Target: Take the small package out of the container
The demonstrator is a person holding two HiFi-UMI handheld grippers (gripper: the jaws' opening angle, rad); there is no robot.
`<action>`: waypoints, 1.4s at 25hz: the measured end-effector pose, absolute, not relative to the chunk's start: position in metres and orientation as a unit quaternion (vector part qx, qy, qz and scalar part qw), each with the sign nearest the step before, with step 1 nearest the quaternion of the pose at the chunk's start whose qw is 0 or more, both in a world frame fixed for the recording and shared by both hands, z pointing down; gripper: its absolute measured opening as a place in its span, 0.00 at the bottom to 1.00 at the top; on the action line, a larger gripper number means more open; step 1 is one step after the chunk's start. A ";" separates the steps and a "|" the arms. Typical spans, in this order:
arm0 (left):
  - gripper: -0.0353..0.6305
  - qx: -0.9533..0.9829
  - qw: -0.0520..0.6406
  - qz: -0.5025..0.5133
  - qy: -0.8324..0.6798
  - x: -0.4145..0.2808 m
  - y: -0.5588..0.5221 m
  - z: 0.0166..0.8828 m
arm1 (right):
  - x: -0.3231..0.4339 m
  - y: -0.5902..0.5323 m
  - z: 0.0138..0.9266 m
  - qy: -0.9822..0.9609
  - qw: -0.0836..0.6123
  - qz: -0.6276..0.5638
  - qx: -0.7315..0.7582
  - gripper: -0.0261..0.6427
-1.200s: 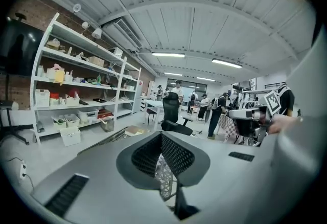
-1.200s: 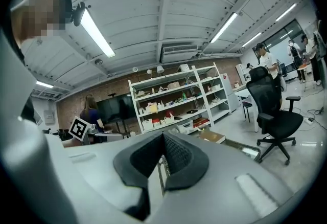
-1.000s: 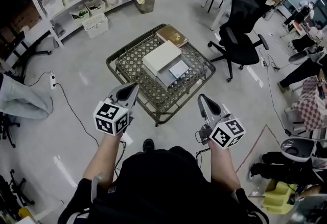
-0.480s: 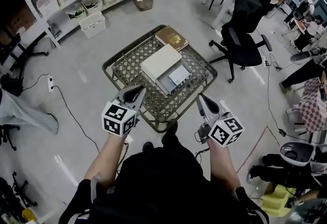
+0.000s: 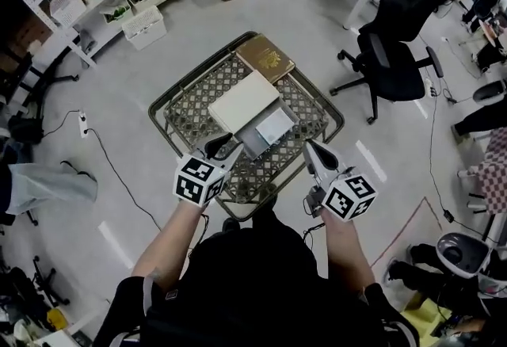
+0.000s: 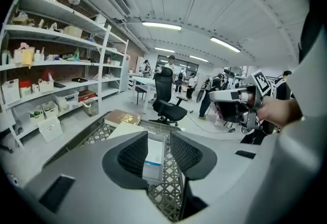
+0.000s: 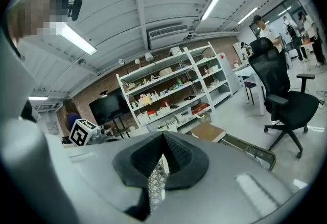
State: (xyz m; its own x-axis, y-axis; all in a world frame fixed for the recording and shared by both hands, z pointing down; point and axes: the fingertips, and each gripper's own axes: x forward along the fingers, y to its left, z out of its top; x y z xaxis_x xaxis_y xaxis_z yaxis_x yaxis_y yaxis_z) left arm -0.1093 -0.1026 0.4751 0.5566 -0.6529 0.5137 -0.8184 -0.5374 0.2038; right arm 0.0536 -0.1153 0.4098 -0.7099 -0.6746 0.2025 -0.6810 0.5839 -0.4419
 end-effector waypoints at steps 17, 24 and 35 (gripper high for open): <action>0.24 0.814 0.236 0.343 -0.405 -0.041 -0.166 0.574 | 0.078 -0.182 0.477 -0.885 0.021 0.326 0.331 0.05; 0.24 0.803 0.268 0.383 -0.369 -0.032 -0.174 0.634 | 0.091 -0.167 0.498 -0.865 0.038 0.345 0.364 0.05; 0.30 0.769 0.291 0.442 -0.358 -0.031 -0.186 0.696 | 0.121 -0.151 0.522 -0.826 0.041 0.374 0.420 0.05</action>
State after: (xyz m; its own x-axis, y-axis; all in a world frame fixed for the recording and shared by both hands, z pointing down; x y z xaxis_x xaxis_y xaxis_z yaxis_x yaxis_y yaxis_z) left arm -0.0309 -0.1863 0.6964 0.3519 -0.2937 0.8888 -0.8083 -0.5741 0.1304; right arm 0.1211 -0.1509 0.5222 -0.6442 -0.6630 0.3814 -0.7237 0.3670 -0.5844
